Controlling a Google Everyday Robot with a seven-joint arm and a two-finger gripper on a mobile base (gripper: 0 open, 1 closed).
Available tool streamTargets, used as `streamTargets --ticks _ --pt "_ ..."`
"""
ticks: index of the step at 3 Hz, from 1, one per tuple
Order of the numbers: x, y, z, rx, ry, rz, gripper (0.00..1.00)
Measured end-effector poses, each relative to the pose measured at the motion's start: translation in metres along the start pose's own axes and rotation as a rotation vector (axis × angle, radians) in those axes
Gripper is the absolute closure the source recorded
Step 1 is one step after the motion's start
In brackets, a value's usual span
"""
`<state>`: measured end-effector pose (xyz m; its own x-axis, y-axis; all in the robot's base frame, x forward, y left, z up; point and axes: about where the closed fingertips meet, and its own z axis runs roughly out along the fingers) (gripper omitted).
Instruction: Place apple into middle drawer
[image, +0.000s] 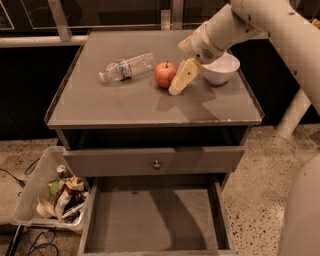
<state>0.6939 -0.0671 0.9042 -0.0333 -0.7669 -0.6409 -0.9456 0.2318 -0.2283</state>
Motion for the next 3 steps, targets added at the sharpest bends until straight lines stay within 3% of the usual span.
streamTargets --ticks 1,2,3 --pt "-0.003 0.014 0.011 -0.020 -0.055 0.015 0.00" --pt "-0.025 0.000 0.022 0.004 -0.095 0.000 0.00" --pt "-0.025 0.000 0.022 0.004 -0.095 0.000 0.00"
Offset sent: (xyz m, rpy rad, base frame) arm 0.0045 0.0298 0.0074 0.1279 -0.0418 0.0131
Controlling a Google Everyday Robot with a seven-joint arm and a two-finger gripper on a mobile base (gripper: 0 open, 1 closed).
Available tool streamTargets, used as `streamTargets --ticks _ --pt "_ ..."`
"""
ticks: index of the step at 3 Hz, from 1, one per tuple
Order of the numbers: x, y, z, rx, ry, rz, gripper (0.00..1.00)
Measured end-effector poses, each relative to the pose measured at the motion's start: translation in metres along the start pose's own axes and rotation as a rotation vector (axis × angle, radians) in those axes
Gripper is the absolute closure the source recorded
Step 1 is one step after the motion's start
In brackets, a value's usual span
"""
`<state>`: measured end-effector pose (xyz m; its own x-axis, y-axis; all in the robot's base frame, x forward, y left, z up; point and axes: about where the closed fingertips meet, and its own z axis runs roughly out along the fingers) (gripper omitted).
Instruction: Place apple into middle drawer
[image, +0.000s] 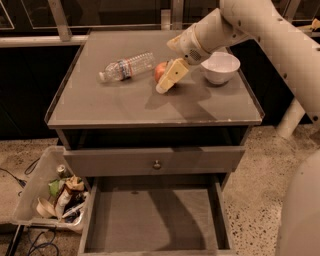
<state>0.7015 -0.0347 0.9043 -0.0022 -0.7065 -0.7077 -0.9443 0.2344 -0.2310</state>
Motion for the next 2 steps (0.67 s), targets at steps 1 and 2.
streamTargets --ticks 1,2 --pt "-0.006 0.003 0.004 -0.014 0.002 -0.040 0.00" --pt "-0.017 0.007 0.011 -0.061 0.008 -0.109 0.00"
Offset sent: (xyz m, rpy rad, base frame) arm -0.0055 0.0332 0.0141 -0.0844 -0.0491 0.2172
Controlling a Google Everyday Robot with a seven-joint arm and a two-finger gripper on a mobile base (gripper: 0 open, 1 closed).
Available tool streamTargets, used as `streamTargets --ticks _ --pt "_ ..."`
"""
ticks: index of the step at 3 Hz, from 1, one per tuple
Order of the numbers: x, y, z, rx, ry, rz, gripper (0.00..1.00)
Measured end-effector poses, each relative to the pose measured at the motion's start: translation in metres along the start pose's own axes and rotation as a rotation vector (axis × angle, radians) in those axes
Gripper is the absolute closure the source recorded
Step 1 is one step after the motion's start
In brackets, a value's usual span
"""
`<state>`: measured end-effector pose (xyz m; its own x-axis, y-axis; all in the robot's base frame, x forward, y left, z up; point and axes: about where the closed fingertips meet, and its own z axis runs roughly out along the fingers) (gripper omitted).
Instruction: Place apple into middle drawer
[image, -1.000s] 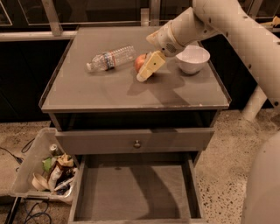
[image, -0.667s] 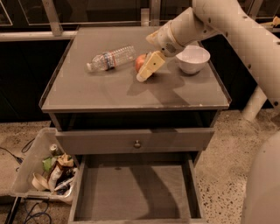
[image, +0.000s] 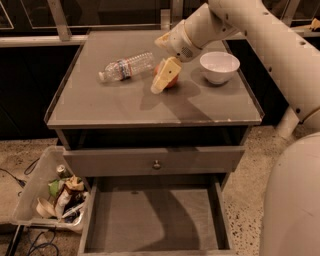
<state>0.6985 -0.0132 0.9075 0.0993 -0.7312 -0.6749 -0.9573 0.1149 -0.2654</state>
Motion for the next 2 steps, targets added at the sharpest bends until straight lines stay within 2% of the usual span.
streamTargets --ticks 1,2 --pt "-0.0021 -0.0032 0.0018 -0.022 -0.001 -0.016 0.00" --pt "0.0034 -0.0090 0.0037 -0.029 -0.001 -0.001 0.00"
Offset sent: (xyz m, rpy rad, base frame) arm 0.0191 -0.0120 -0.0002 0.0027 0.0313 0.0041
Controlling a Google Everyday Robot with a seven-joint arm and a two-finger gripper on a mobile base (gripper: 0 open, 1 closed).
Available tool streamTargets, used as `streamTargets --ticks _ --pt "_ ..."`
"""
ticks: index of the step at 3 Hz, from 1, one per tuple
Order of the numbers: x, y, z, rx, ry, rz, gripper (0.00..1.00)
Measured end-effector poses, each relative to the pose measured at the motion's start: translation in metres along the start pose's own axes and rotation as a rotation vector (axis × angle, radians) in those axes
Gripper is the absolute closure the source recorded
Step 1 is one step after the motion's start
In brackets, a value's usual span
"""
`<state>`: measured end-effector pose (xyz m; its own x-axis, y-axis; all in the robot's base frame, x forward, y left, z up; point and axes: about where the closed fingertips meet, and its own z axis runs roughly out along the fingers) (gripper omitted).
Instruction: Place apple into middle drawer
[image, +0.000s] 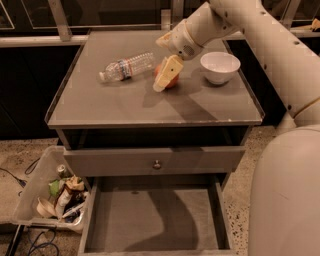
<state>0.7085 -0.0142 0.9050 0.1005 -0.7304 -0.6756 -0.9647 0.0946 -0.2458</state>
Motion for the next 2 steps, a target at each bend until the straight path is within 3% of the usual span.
streamTargets --ticks 2 --pt "0.038 -0.014 0.006 0.027 0.039 0.067 0.00"
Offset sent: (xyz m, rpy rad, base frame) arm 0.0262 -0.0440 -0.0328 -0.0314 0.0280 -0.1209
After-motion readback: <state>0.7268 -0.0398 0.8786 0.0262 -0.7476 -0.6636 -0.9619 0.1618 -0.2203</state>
